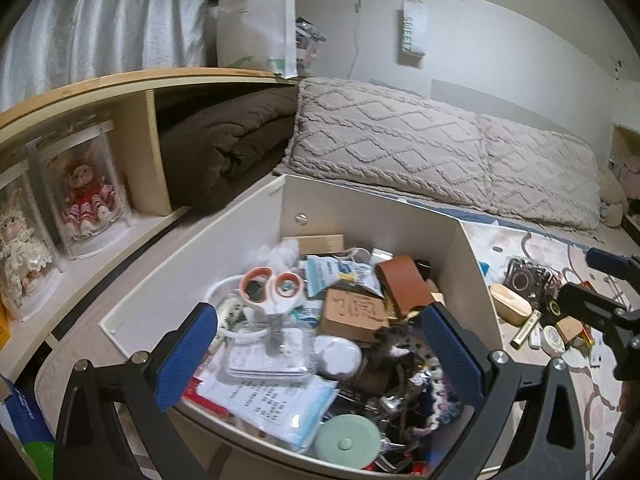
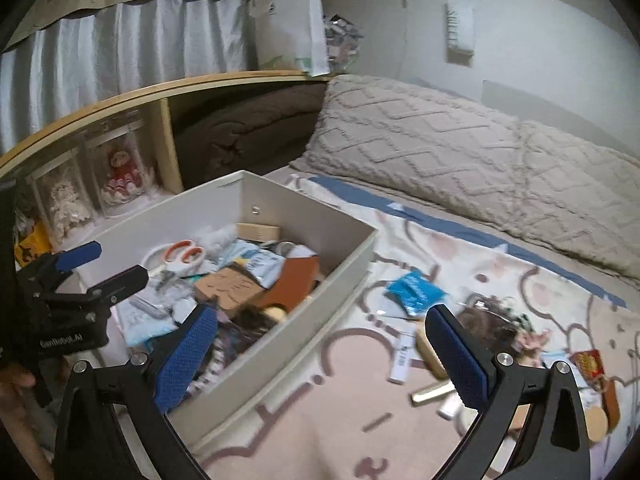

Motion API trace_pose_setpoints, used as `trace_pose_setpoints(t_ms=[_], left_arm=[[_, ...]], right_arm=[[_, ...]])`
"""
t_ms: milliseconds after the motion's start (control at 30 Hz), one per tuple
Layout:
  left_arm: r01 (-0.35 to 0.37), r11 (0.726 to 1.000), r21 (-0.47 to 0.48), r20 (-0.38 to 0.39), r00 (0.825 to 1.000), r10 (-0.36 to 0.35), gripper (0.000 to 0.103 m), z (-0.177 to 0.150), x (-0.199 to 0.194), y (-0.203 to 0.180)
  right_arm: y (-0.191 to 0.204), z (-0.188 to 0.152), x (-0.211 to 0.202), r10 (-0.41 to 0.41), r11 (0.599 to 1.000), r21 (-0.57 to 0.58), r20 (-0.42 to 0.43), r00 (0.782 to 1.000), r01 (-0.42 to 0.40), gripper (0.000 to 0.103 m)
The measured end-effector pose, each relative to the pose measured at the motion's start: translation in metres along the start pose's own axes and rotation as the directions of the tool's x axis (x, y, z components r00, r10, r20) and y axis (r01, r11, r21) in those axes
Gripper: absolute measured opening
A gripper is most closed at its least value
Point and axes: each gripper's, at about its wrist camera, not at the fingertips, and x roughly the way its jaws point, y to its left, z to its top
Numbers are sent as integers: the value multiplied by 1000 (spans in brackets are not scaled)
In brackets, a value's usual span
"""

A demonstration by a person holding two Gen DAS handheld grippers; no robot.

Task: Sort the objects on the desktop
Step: 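Withdraw both grippers up out of the white box, then move both grippers back over the objects on the bed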

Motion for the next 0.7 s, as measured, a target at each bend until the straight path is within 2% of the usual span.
trace_pose_setpoints(t_ms=[300, 467, 600, 700], left_arm=[[53, 998, 15, 11, 999, -53, 103, -2, -2, -35], [92, 995, 47, 16, 996, -93, 103, -4, -8, -57], [130, 989, 70, 21, 991, -131, 103, -7, -12, -77], [159, 984, 80, 29, 986, -162, 103, -10, -15, -92]], right_arm=[[-44, -28, -35, -128, 991, 44, 31, 991, 127, 103], [-74, -48, -57, -170, 981, 102, 36, 985, 166, 103], [-94, -64, -74, -247, 963, 122, 44, 968, 240, 103], [-109, -75, -84, -270, 954, 151, 50, 962, 260, 103]])
